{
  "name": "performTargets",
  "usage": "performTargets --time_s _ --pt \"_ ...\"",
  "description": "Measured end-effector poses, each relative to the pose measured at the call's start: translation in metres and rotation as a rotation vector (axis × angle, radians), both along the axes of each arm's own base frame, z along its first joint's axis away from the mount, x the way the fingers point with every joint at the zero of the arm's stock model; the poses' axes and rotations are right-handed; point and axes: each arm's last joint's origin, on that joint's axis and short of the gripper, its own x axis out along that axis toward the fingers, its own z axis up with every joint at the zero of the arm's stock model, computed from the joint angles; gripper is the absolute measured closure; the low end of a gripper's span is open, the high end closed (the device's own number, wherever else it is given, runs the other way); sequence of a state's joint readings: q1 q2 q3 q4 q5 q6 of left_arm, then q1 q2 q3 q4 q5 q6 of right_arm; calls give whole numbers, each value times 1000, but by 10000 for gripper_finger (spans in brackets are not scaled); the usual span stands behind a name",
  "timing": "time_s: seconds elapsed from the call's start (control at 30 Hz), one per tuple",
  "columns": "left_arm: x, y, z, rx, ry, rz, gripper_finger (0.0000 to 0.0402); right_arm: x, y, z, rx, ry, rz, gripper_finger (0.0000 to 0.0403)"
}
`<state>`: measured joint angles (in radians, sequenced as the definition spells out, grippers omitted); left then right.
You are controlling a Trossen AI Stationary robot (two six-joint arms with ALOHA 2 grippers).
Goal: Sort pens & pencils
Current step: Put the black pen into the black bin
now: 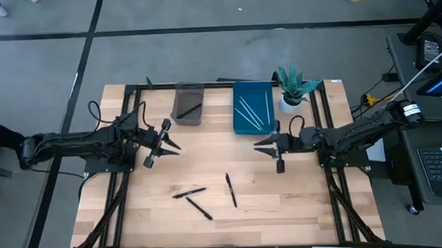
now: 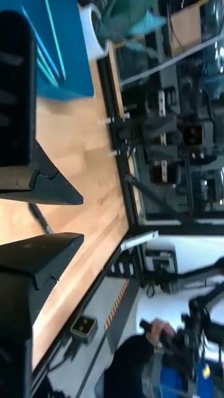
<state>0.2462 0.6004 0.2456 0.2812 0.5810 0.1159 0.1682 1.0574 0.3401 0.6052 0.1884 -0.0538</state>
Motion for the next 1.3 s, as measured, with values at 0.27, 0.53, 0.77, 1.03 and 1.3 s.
performTargets --time_s 0.27,0.53,0.77,1.03,1.3 --pt "-1 -21 -11 33 -30 -32 325 -13 9 -16 58 -39 50 331" --pt "-6 -47 -32 10 -21 -24 325 -15 20 -15 80 -46 104 331" --pt "-11 -70 -32 -12 -38 -65 325 -16 24 -15 116 -45 122 331" --pt "-14 -95 -38 -1 -5 -71 325 -18 30 -14 117 -57 124 331" --pt "-6 -113 -50 -52 88 -81 325 -20 35 -13 114 -62 107 332"
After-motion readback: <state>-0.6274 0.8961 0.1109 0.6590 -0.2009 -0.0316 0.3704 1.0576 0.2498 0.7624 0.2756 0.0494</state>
